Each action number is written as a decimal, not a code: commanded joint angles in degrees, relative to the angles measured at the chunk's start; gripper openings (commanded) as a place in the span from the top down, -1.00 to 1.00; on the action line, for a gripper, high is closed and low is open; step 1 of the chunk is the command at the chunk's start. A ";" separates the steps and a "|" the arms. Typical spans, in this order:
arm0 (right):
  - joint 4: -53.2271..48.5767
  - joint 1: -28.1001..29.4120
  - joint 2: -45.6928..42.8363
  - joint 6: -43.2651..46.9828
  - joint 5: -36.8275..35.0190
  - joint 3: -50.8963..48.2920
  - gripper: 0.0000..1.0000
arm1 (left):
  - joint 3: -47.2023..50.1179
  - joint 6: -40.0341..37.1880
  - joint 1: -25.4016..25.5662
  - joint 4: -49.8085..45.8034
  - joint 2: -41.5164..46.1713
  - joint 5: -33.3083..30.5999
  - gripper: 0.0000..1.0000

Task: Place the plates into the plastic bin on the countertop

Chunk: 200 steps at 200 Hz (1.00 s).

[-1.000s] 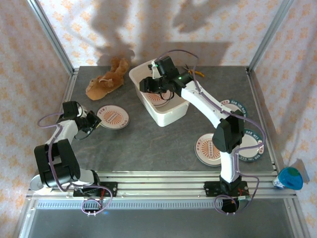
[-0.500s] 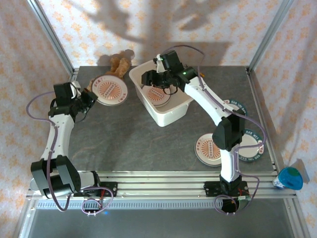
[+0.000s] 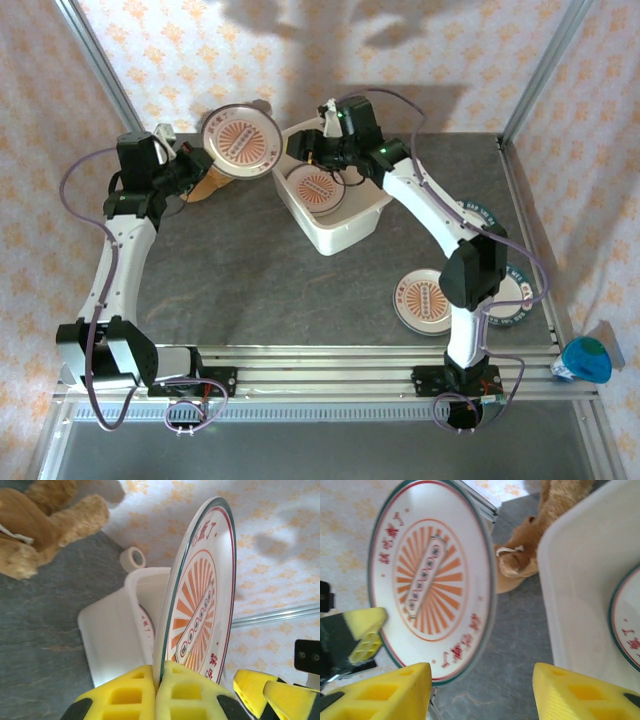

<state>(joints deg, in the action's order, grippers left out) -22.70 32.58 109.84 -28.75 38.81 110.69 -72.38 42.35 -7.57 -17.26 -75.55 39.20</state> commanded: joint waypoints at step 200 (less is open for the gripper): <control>28.61 -1.24 -7.79 -16.53 -6.58 -17.05 0.97 | -7.02 6.20 7.64 10.25 -6.57 2.51 1.00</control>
<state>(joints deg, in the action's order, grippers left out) 0.99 31.66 106.17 -45.04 35.38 95.98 -76.07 48.18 -1.02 -11.05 -81.45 39.77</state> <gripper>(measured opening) 0.051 0.050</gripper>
